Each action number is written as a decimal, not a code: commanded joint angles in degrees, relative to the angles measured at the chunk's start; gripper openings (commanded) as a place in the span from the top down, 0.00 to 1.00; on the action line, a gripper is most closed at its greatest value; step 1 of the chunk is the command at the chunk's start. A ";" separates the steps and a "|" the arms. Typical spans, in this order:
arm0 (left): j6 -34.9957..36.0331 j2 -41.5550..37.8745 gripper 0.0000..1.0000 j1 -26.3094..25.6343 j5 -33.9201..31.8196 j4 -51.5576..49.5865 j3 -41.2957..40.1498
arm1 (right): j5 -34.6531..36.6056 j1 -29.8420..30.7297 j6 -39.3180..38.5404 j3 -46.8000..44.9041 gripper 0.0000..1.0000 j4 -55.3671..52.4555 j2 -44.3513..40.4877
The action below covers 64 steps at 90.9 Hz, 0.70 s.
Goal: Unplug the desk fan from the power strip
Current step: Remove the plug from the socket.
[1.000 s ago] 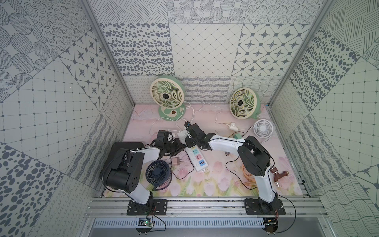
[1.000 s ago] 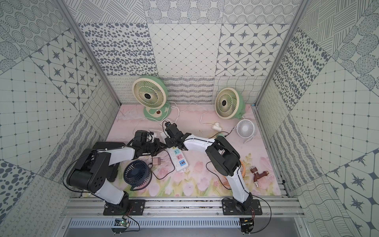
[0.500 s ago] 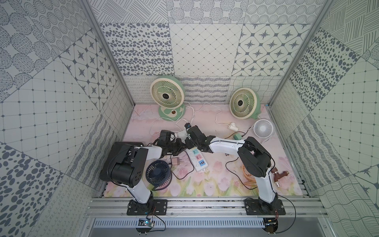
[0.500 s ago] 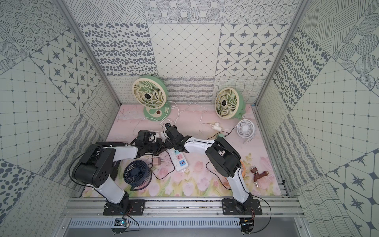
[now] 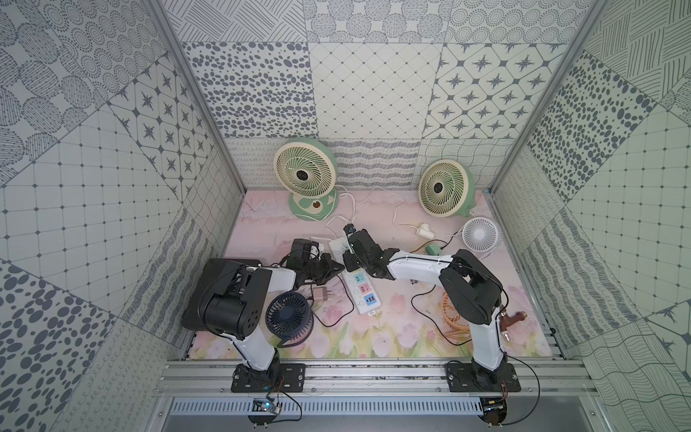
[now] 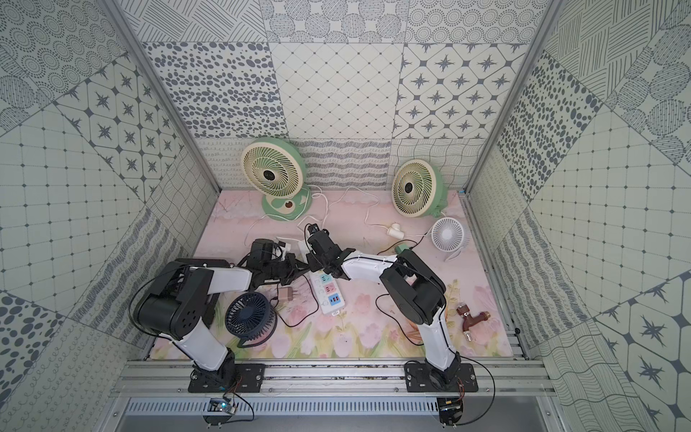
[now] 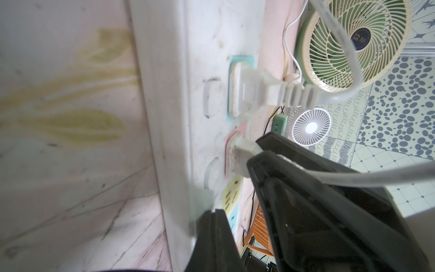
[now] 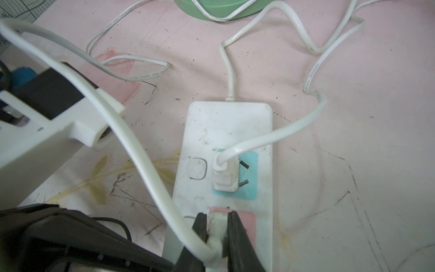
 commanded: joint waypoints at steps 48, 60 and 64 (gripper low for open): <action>0.93 2.05 1.00 0.57 -1.81 -3.12 -1.35 | 0.14 1.05 1.12 0.77 1.00 0.84 -1.37; 1.16 2.35 1.00 0.54 -2.08 -3.62 -1.13 | 7.02 4.08 -4.43 3.66 1.00 -2.17 -0.24; 1.25 2.38 1.00 0.49 -2.09 -3.72 -1.01 | 7.22 4.09 -4.28 3.78 1.00 -2.37 -0.21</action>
